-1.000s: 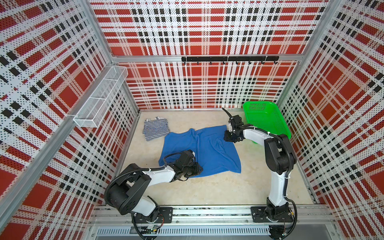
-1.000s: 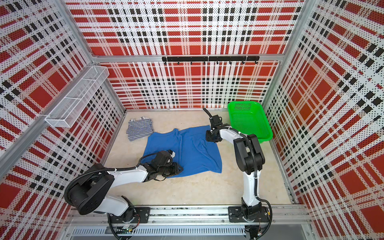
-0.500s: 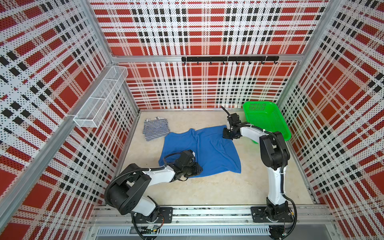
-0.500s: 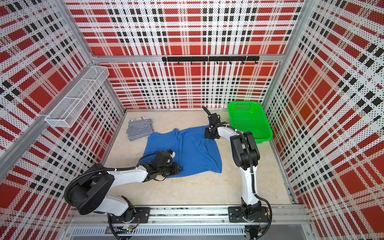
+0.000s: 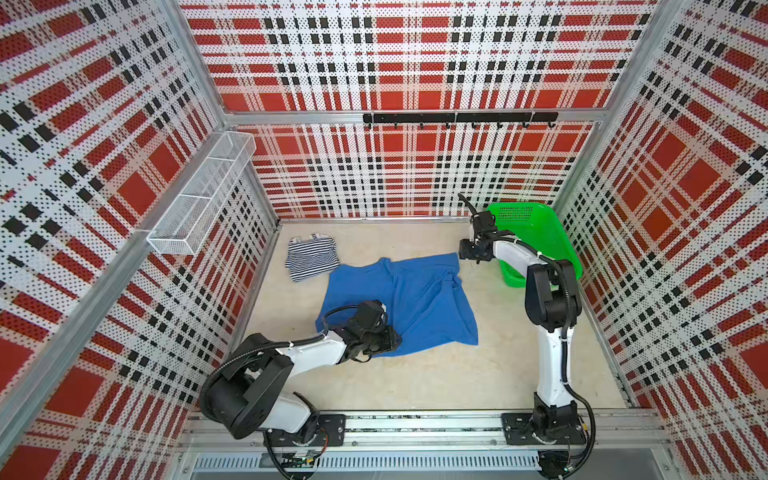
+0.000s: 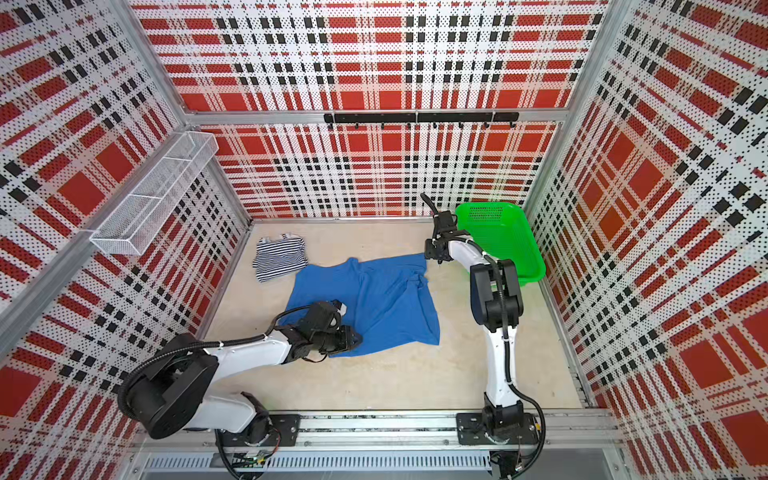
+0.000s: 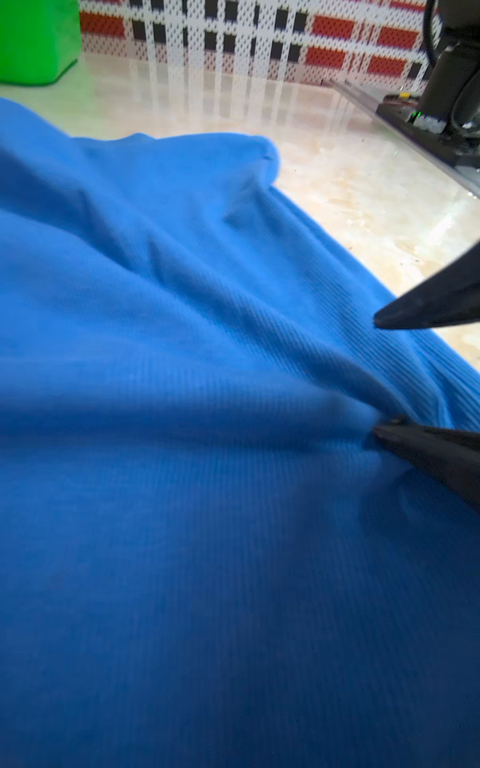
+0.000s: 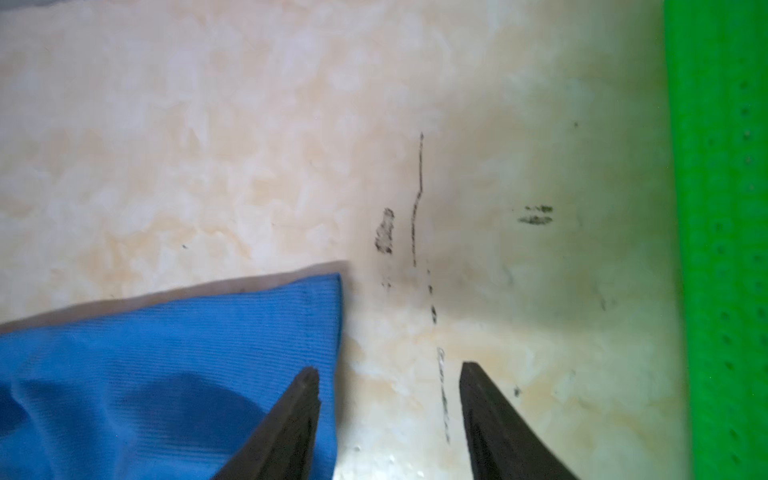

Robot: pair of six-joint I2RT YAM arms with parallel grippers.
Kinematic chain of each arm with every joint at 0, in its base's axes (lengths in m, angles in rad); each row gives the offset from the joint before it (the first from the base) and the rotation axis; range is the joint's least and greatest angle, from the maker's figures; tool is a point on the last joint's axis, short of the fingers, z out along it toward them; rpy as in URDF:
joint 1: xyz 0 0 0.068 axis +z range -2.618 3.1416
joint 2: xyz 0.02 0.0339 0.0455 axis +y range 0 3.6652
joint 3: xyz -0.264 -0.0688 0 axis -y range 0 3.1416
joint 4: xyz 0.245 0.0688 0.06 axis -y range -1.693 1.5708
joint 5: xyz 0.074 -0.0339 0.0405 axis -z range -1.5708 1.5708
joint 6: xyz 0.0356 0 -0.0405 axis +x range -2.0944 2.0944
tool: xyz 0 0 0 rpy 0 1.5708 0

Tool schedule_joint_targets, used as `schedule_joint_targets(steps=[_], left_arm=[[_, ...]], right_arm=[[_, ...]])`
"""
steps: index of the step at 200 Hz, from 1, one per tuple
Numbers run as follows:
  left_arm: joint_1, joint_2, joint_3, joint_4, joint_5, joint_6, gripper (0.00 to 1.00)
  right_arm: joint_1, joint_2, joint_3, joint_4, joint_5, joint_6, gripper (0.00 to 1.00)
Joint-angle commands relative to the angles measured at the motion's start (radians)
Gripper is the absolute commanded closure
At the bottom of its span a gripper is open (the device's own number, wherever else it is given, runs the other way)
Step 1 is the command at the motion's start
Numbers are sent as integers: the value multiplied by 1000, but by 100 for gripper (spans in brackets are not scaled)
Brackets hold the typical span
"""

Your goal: Fold and stack the tank tops

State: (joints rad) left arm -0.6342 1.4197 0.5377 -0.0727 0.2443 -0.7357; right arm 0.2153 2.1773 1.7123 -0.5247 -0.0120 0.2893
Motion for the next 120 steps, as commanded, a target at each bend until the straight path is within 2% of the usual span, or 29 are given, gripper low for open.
schedule_joint_targets(steps=[1,31,61,82,103,120], left_arm=[[8,-38,60,-212,-73,27,54],[17,-144,111,-368,-125,13,52],[53,-276,24,-470,-135,-40,54],[55,-368,-50,-470,-120,-111,56],[43,-430,-99,-463,-126,-163,58],[41,-446,-131,-427,-119,-188,58]], right_arm=[[3,-187,-127,-120,-22,-31,46],[29,-424,-406,-205,-68,2,62],[86,-606,-618,-273,-134,53,71],[103,-698,-738,-290,-175,109,67],[126,-762,-822,-280,-199,162,54],[151,-785,-868,-263,-208,197,52]])
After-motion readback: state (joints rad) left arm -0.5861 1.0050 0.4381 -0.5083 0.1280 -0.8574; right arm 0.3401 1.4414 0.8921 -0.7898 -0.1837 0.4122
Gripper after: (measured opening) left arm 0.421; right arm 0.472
